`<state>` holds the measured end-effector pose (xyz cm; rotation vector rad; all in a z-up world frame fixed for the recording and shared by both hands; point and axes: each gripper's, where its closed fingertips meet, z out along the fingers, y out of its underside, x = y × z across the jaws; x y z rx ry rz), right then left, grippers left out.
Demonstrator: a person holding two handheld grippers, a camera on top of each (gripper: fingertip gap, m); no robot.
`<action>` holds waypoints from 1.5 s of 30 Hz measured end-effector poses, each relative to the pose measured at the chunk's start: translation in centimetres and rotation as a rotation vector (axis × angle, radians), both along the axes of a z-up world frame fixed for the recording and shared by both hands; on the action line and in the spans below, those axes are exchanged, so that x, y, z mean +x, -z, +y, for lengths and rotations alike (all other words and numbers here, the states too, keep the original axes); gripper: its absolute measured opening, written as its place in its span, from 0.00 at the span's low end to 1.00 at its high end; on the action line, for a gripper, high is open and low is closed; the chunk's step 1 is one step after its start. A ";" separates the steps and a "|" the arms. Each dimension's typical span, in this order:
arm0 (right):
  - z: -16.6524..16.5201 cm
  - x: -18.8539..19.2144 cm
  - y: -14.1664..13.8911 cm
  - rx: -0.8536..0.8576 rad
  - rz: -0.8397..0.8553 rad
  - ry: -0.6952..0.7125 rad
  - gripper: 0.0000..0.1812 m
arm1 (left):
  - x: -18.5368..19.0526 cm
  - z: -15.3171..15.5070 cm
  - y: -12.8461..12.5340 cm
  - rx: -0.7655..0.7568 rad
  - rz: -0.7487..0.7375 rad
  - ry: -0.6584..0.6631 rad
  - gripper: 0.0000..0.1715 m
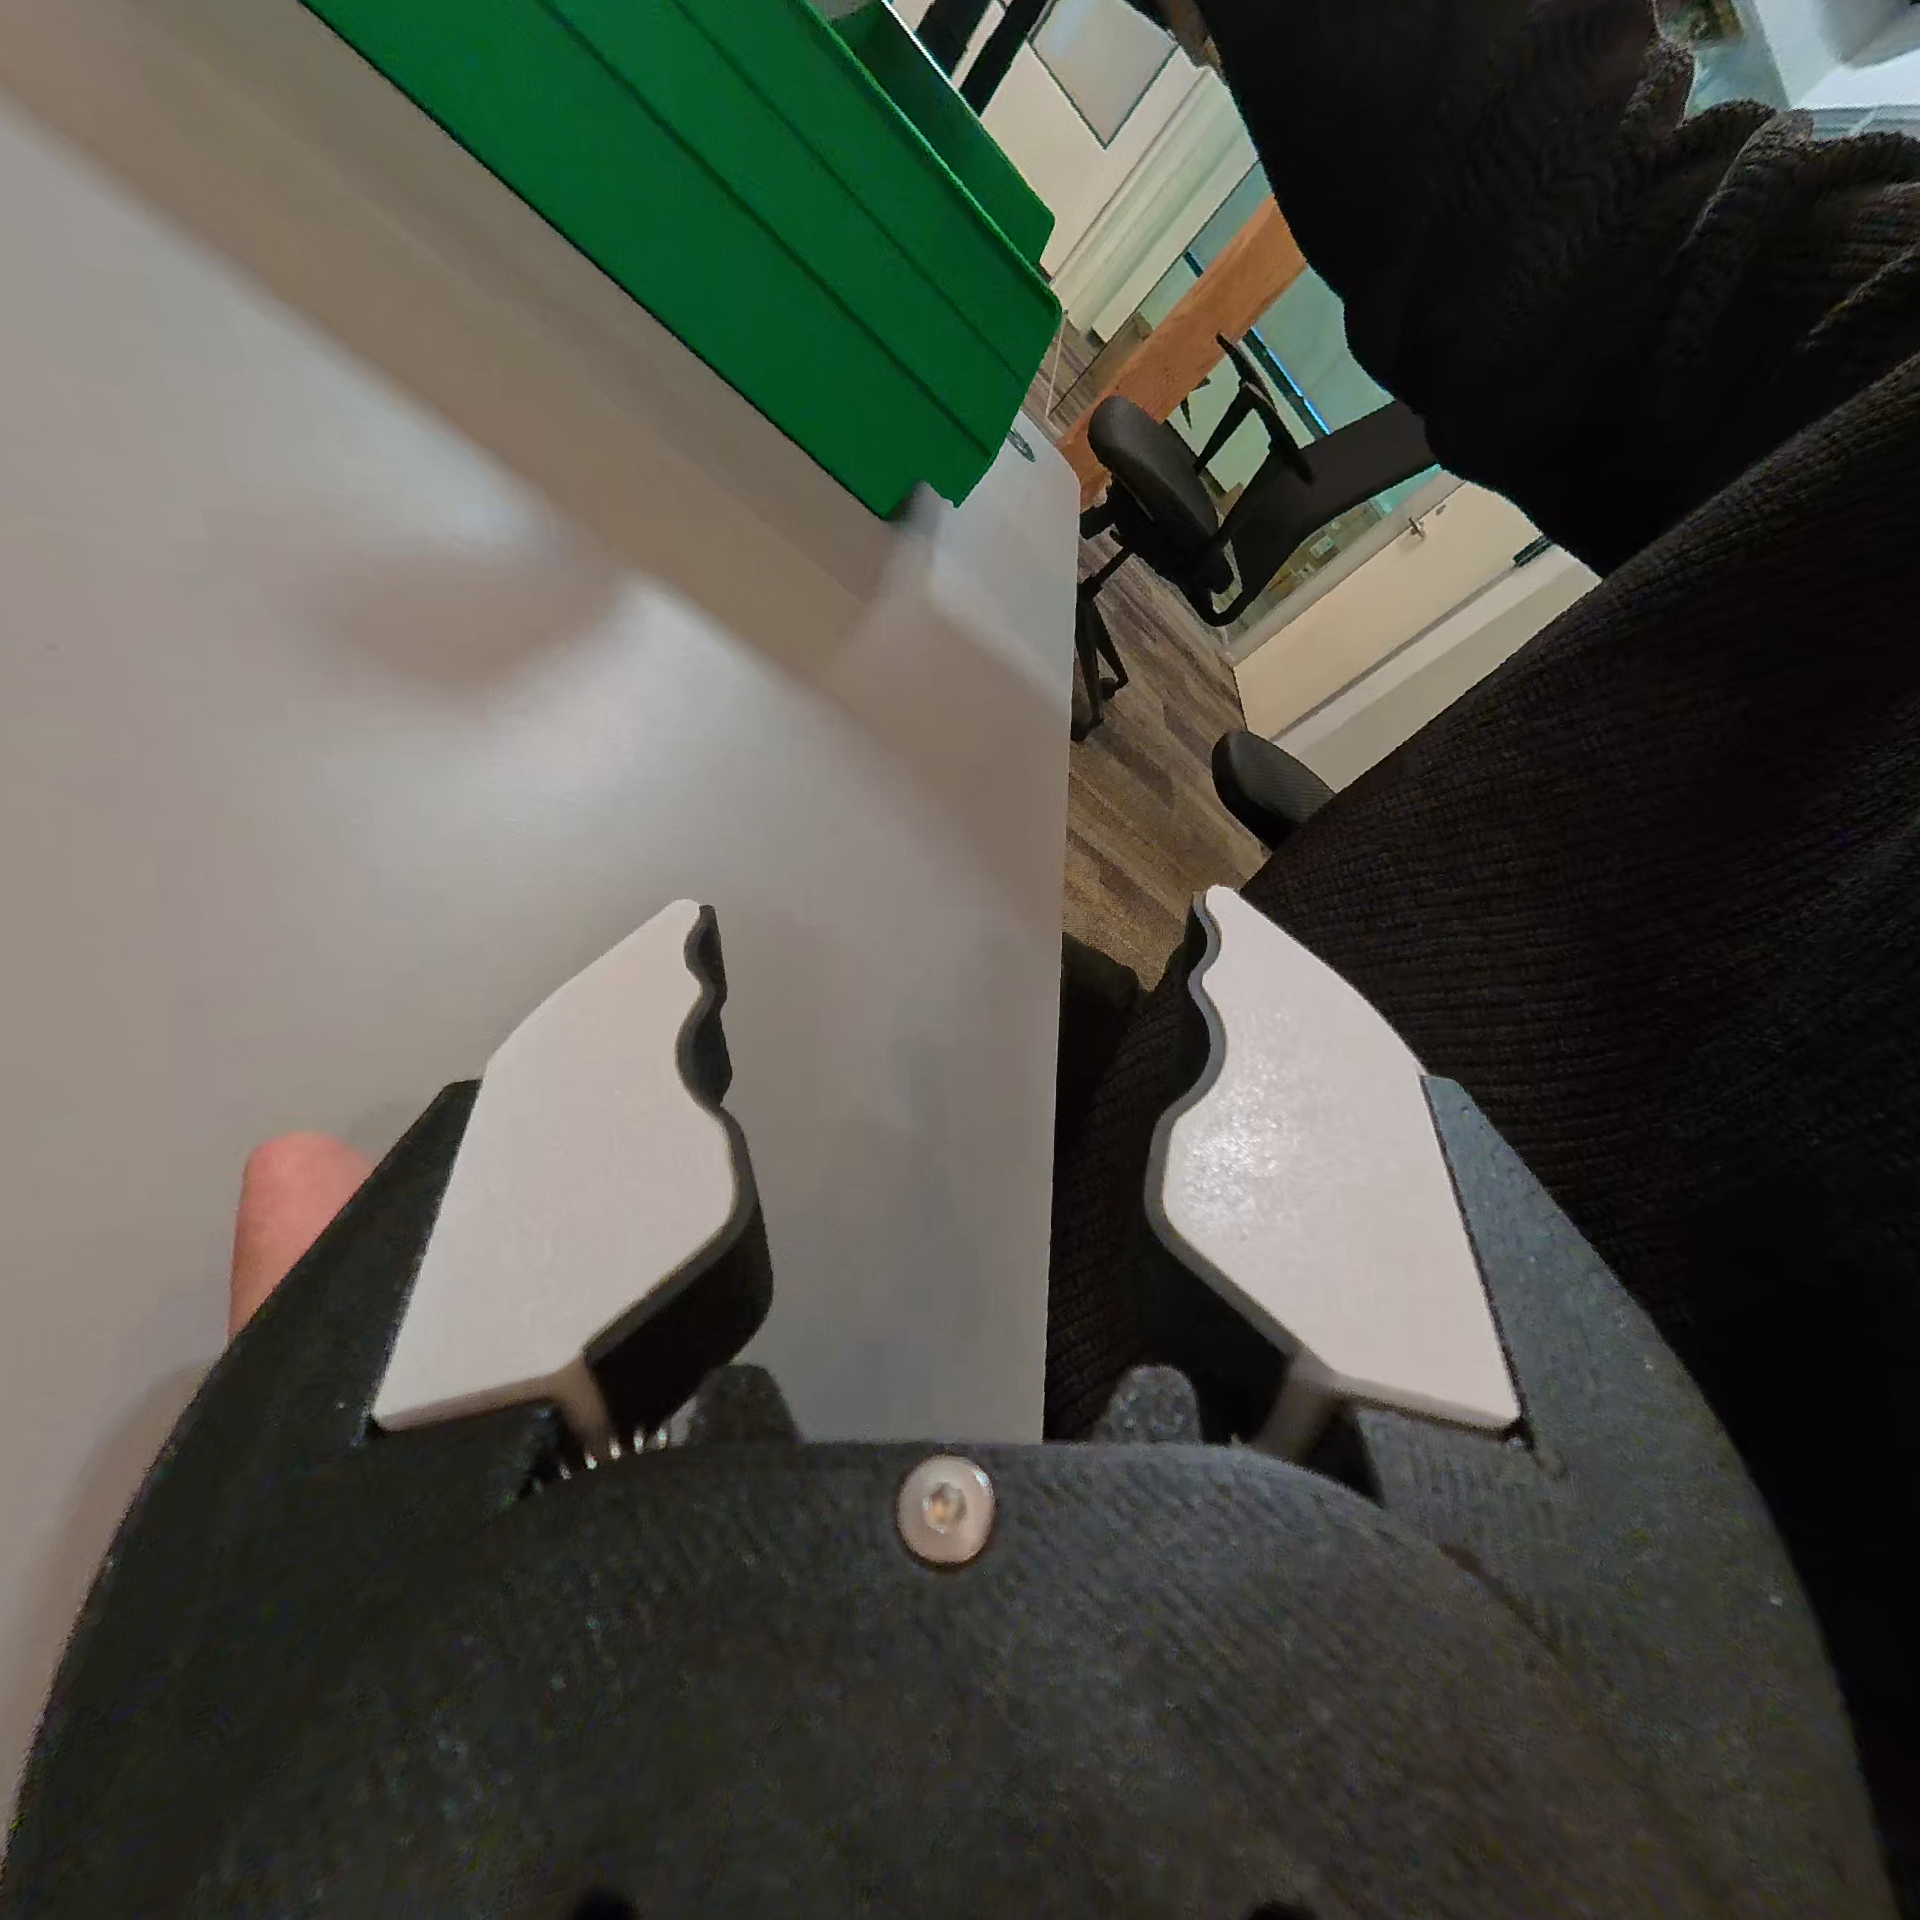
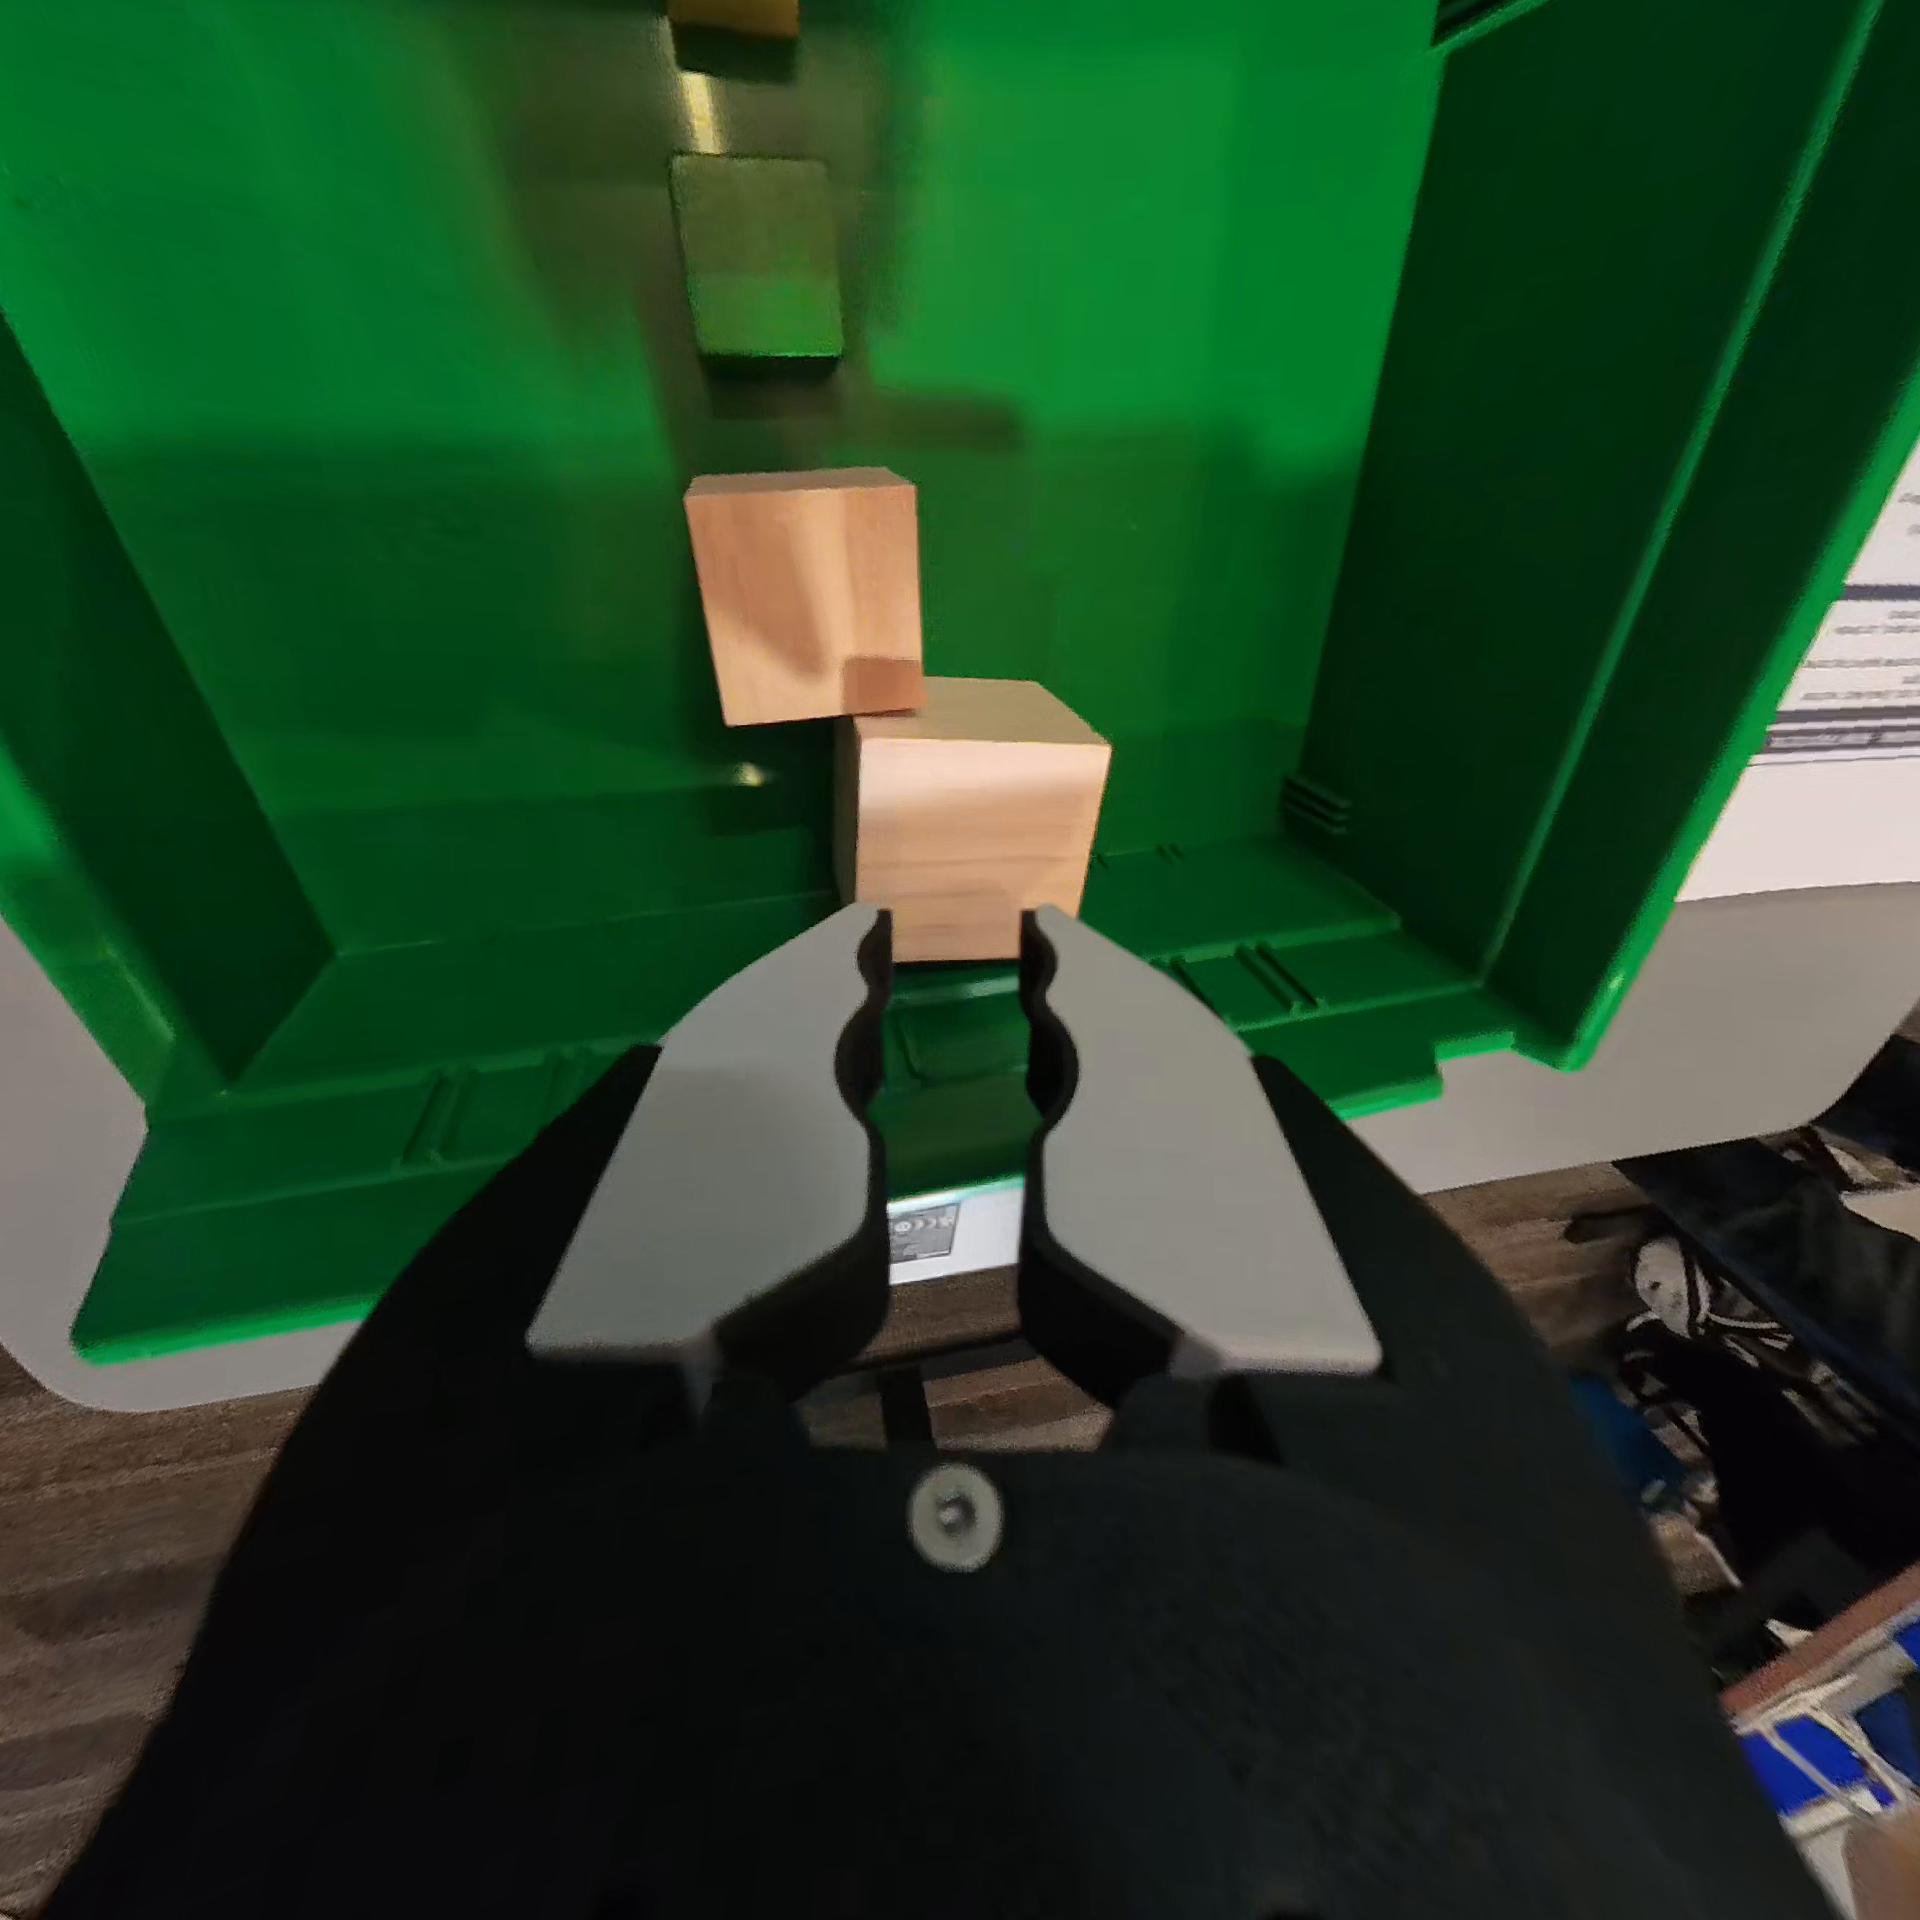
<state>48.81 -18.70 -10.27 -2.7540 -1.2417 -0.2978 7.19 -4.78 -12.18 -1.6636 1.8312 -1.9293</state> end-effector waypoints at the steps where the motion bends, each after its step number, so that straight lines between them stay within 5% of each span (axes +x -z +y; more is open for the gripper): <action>1: 0.1 0.0 0.1 -0.002 -0.005 -0.006 0.15 | 0.0 0.0 0.0 -0.001 0.001 0.000 0.50; 4: 0.3 -0.4 1.0 -0.051 0.012 -0.012 0.20 | 0.0 0.0 0.1 -0.008 0.012 0.004 0.49; 9: 0.8 -0.8 2.3 -0.146 0.032 0.048 0.43 | 0.0 0.0 0.1 -0.013 0.013 -0.001 0.49; 18: 0.9 0.4 4.1 -0.200 -0.040 -0.036 0.32 | -0.1 -0.1 0.1 -0.023 0.018 0.015 0.48; 36: -1.3 -0.7 3.9 -0.279 -0.148 -0.151 0.34 | -0.3 -0.3 -0.1 -0.018 0.008 0.019 0.48; 45: 0.7 -2.8 3.2 -0.141 -0.043 -0.089 0.39 | -0.2 -0.3 0.0 -0.020 0.010 0.021 0.48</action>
